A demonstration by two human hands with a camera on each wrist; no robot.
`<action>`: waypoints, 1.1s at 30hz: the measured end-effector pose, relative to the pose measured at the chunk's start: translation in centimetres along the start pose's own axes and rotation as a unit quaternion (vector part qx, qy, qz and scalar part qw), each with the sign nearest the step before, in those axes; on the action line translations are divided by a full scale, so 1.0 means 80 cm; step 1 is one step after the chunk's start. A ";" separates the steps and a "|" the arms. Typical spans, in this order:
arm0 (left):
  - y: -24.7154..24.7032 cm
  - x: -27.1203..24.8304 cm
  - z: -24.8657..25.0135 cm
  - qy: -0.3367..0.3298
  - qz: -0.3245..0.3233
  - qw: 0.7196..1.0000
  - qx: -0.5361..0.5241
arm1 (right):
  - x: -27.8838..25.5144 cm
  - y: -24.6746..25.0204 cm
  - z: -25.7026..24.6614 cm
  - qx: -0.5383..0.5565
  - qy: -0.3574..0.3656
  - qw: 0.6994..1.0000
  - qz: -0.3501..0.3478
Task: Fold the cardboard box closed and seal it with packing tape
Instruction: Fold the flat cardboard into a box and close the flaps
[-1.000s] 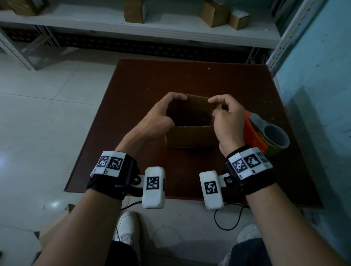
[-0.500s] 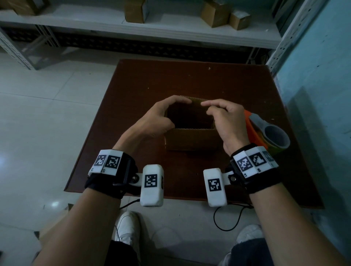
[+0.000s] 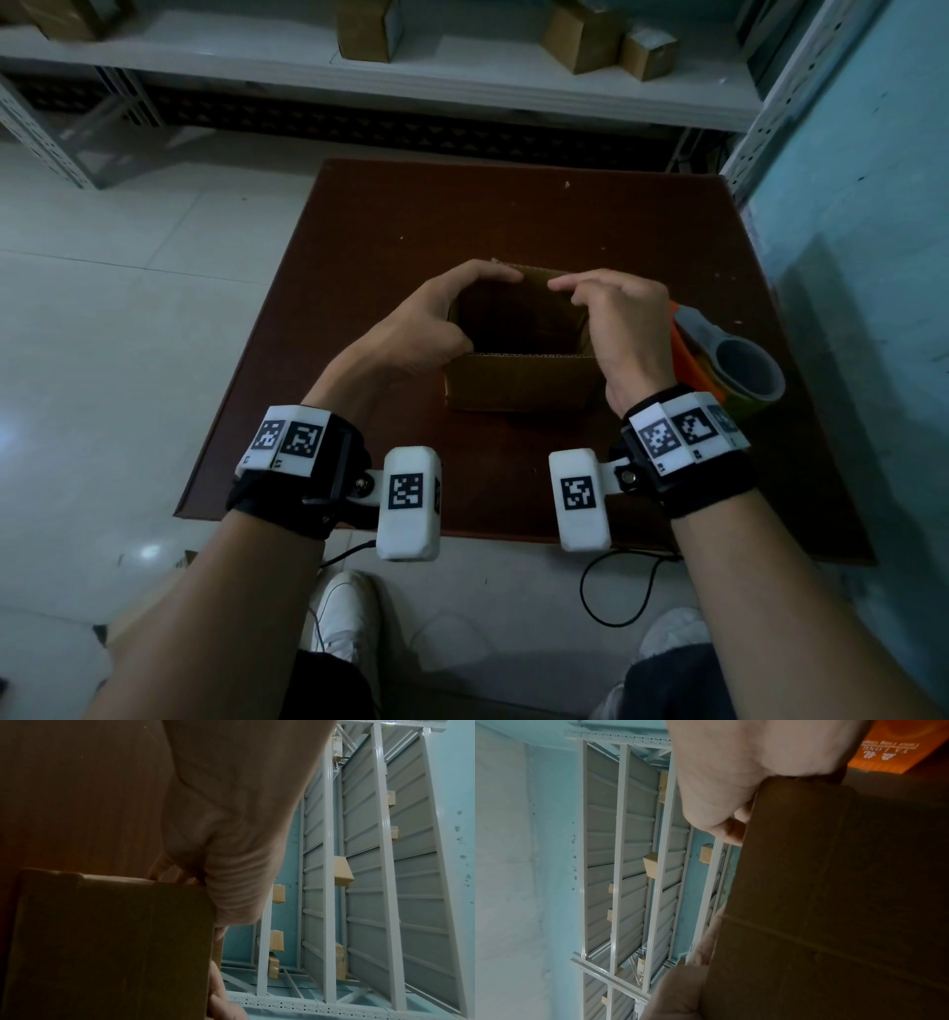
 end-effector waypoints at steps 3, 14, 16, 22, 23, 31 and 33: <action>0.002 -0.001 0.001 -0.005 -0.001 1.000 0.004 | 0.001 0.001 0.000 -0.010 -0.004 0.999 -0.034; 0.005 -0.004 0.000 -0.014 -0.017 0.999 0.028 | 0.009 0.011 0.007 0.017 -0.049 0.990 -0.128; 0.004 -0.005 0.002 -0.018 -0.016 0.999 0.027 | 0.010 0.012 0.005 0.012 -0.032 0.994 -0.100; 0.002 -0.006 0.005 -0.014 -0.023 0.999 0.035 | 0.012 0.010 0.011 -0.099 0.049 0.993 0.034; 0.002 -0.007 0.005 -0.012 -0.023 0.999 0.035 | 0.013 0.012 0.011 -0.100 0.046 0.992 0.055; 0.002 -0.009 0.009 -0.006 -0.020 0.999 0.042 | 0.013 0.017 0.005 -0.087 0.063 0.989 0.098; 0.001 -0.010 0.011 -0.003 -0.022 0.999 0.037 | 0.013 0.017 0.004 -0.071 0.054 0.991 0.098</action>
Point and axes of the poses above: each hand's wrist, its own x-axis towards the middle knuckle, its own y-axis out of the back of the hand, z = x × y, the point moved 2 cm from there along x, towards the middle knuckle, and after that the axes turned 9 degrees about z, right-handed, at the moved point
